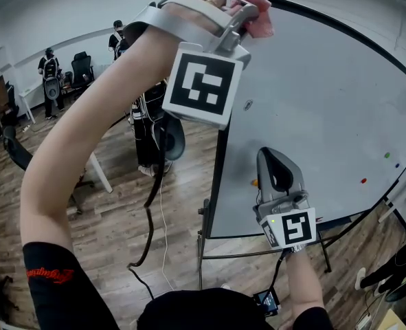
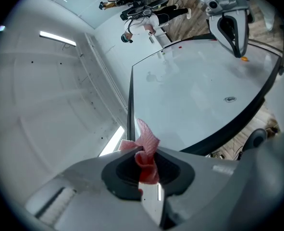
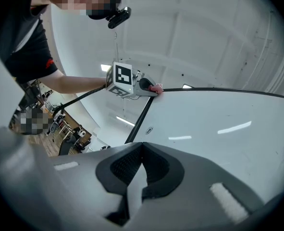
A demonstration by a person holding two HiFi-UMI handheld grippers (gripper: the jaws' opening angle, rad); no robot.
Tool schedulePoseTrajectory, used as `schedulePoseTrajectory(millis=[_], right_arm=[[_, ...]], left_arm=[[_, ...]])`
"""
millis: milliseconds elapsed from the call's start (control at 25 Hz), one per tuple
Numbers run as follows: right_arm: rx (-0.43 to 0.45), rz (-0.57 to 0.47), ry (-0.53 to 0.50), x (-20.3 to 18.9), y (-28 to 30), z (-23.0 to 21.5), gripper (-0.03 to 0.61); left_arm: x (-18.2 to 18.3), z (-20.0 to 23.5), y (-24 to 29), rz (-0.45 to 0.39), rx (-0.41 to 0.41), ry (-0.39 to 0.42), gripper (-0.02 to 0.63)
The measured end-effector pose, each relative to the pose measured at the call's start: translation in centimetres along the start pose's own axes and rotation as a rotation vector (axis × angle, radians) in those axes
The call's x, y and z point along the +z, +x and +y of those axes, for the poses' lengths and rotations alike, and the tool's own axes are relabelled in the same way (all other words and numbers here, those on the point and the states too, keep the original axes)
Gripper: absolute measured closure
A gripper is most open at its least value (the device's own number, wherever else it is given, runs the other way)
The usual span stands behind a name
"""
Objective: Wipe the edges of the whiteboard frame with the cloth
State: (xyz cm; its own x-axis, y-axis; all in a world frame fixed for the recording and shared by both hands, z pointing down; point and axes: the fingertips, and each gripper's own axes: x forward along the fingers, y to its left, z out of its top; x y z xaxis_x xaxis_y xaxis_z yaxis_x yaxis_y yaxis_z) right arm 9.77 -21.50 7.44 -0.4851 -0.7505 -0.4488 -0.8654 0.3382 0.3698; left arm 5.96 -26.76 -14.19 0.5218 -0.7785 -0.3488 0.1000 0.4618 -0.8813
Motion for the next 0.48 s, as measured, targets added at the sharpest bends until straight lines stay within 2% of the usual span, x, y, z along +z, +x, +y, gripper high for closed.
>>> schedulePoseTrajectory(millis=[480], right_arm=[[0.002,0.006,0.008,-0.1,-0.9,0.0,0.577]], left_arm=[[0.4,-1.1,-0.6,0.021,-0.031,0.0,0.577]])
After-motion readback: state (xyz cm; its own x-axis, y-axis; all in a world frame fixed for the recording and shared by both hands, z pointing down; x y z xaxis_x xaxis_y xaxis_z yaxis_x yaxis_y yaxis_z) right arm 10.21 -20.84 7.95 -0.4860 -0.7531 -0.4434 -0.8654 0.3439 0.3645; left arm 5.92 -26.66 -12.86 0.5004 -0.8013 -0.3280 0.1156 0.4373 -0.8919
